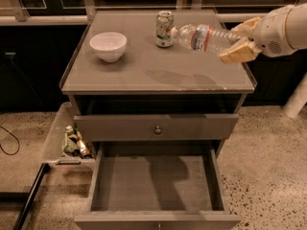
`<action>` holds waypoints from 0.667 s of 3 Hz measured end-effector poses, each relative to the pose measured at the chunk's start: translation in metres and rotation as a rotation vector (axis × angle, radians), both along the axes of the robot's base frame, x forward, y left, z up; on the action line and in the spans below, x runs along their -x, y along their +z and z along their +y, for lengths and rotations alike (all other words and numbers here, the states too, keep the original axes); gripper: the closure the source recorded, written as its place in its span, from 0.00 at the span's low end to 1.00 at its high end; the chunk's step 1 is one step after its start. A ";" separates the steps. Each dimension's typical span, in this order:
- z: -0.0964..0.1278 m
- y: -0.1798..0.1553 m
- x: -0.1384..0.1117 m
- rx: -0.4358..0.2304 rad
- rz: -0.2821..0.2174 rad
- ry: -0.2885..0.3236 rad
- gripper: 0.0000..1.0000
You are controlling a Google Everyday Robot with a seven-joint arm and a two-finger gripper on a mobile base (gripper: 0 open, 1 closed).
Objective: Pick water bottle from middle drawer and place on counter
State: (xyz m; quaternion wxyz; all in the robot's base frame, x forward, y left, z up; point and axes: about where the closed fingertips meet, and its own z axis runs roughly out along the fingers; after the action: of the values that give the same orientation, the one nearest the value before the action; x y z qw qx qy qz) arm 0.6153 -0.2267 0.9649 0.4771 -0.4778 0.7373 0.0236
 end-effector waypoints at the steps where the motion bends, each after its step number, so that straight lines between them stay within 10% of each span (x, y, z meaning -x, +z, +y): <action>1: 0.000 -0.001 0.000 0.000 0.001 0.001 1.00; 2: -0.002 -0.006 -0.013 -0.038 -0.008 -0.019 1.00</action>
Offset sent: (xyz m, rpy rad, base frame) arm 0.0369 -0.0109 -0.0134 0.1108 -0.0289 -0.0647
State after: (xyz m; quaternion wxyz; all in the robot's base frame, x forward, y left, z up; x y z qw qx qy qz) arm 0.6283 -0.2283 0.9590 0.4890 -0.4618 0.7394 0.0312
